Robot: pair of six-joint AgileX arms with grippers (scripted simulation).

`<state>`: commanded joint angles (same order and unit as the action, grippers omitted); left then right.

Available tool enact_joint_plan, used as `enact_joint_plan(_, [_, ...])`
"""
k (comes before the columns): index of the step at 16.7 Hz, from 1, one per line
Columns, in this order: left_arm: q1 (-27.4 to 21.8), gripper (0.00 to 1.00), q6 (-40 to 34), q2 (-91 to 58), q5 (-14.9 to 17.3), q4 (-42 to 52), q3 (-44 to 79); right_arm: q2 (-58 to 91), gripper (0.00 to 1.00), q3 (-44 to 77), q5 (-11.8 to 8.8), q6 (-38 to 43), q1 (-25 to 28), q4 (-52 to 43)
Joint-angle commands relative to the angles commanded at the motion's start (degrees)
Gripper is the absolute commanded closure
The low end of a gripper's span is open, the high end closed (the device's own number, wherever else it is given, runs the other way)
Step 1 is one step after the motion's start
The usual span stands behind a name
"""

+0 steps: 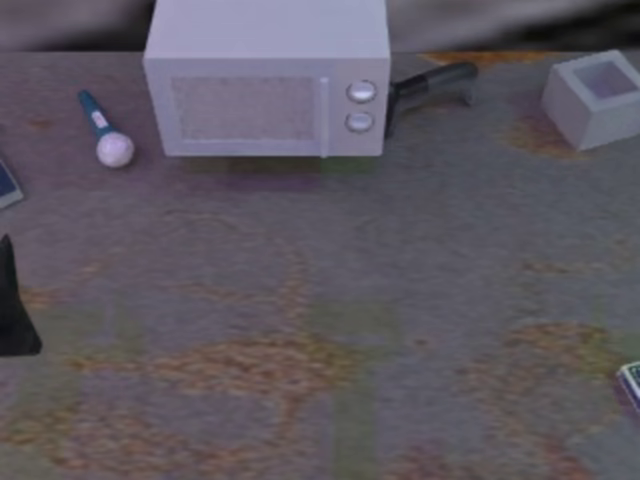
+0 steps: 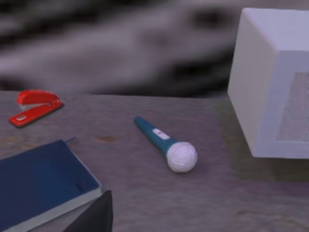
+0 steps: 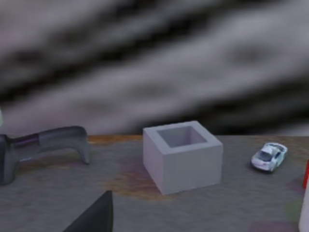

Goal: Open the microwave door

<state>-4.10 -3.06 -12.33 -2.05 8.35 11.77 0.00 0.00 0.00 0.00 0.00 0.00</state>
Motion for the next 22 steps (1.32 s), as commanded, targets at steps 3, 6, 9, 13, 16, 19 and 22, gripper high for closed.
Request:
enact_joint_plan(3, [-4.0, 0.00, -3.5, -13.9, -2.0, 7.7, 13.5, 0.0, 0.00, 0.0, 0.0, 0.0, 0.0, 0.0])
enact_joint_plan(6, [-8.8, 0.00, -8.0, -31.0, -4.3, 16.2, 31.4, 0.0, 0.00, 0.0, 0.0, 0.0, 0.0, 0.0])
enact_joint_plan(9, [-13.8, 0.00, -12.8, -49.4, -6.7, 24.8, 51.7, 0.0, 0.00, 0.0, 0.0, 0.0, 0.0, 0.0])
enact_joint_plan(13, [-20.3, 0.00, -19.2, -73.4, -9.7, 36.0, 78.7, 0.0, 0.00, 0.0, 0.0, 0.0, 0.0, 0.0])
enact_joint_plan(16, [-24.7, 0.00, -23.3, -89.5, -11.8, 44.1, 95.7, 0.0, 0.00, 0.0, 0.0, 0.0, 0.0, 0.0])
enact_joint_plan(19, [-28.4, 0.00, -26.6, -103.0, -13.6, 51.3, 108.4, 0.0, 0.00, 0.0, 0.0, 0.0, 0.0, 0.0])
enact_joint_plan(22, [-31.1, 0.00, -28.9, -112.5, -14.9, 56.9, 116.9, 0.0, 0.00, 0.0, 0.0, 0.0, 0.0, 0.0])
